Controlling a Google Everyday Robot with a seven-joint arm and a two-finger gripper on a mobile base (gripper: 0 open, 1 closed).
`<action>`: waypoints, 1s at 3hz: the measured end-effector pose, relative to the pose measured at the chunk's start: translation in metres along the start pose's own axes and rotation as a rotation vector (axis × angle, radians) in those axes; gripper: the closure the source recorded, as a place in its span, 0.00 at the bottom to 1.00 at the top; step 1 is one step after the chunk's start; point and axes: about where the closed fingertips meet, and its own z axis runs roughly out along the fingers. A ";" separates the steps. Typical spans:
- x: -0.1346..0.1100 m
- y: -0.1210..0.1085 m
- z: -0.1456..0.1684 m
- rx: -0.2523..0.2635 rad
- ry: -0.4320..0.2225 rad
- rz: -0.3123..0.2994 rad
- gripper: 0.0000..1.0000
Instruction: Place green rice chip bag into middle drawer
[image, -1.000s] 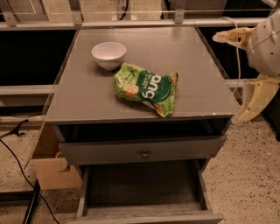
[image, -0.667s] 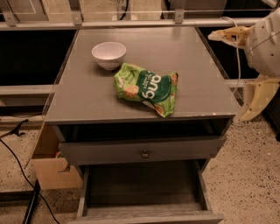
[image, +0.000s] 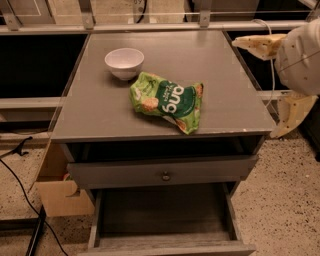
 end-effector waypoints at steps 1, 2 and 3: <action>0.003 -0.017 0.019 0.056 -0.034 -0.132 0.00; -0.003 -0.028 0.039 0.080 -0.087 -0.225 0.00; -0.022 -0.034 0.062 0.070 -0.191 -0.345 0.00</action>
Offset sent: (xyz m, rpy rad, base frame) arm 0.0583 0.0371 -0.0268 -0.0136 -0.1468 0.3339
